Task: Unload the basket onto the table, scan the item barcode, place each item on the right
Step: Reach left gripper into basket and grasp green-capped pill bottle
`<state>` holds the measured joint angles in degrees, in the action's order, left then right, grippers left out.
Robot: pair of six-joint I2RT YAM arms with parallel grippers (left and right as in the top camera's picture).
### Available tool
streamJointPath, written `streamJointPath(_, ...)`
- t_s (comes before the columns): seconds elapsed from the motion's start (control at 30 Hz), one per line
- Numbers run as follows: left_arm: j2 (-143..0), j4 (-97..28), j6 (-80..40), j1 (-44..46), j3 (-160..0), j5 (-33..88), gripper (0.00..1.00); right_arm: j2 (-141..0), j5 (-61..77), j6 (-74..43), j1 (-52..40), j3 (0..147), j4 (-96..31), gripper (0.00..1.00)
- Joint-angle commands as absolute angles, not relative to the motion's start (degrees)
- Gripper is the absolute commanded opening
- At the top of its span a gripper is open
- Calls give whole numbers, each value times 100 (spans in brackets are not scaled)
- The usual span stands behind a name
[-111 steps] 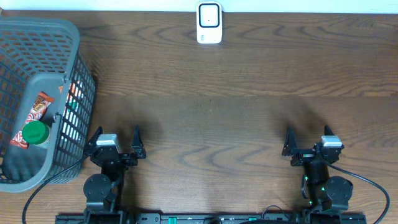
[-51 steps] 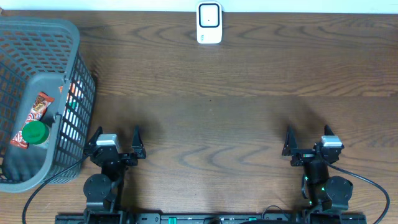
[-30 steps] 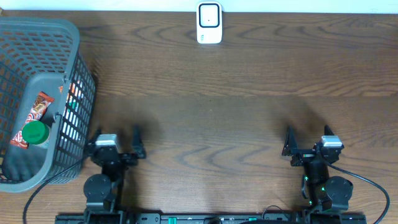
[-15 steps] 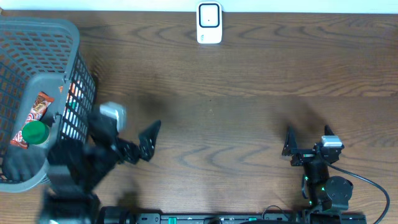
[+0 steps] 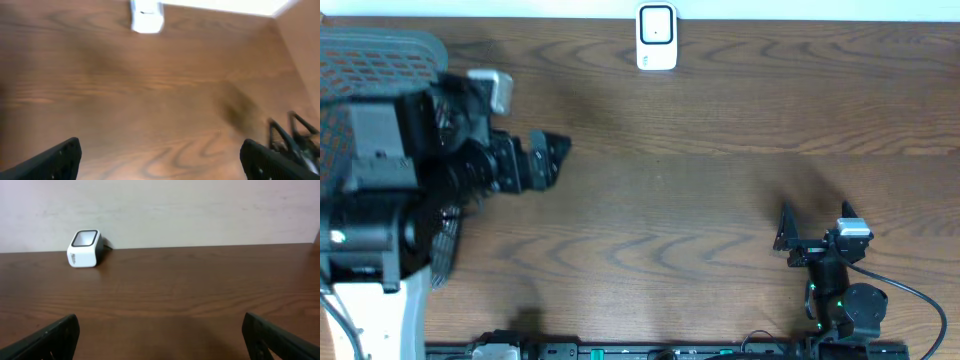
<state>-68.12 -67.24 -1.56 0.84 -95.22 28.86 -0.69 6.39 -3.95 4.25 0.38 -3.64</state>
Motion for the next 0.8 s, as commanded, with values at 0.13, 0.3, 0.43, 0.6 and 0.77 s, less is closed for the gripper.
streamJointPath(0.13,-7367,-7636,-1288,-1219,-11990,-93,99,-38,626,-467,397,32,-386,99)
streamJointPath(0.3,-8119,-8385,-1999,-2965,-12182,-307,99,-38,626,-467,397,32,-386,99)
streamJointPath(0.43,-8873,-8711,-2331,-3625,-12164,-307,99,-38,626,-467,397,32,-386,99)
streamJointPath(0.6,-9574,-8611,-2644,-3835,-11876,-589,99,-38,626,-467,397,32,-386,99)
streamJointPath(0.77,-9924,-8169,-2847,-3835,-11257,-937,99,-38,626,-467,397,32,-386,99)
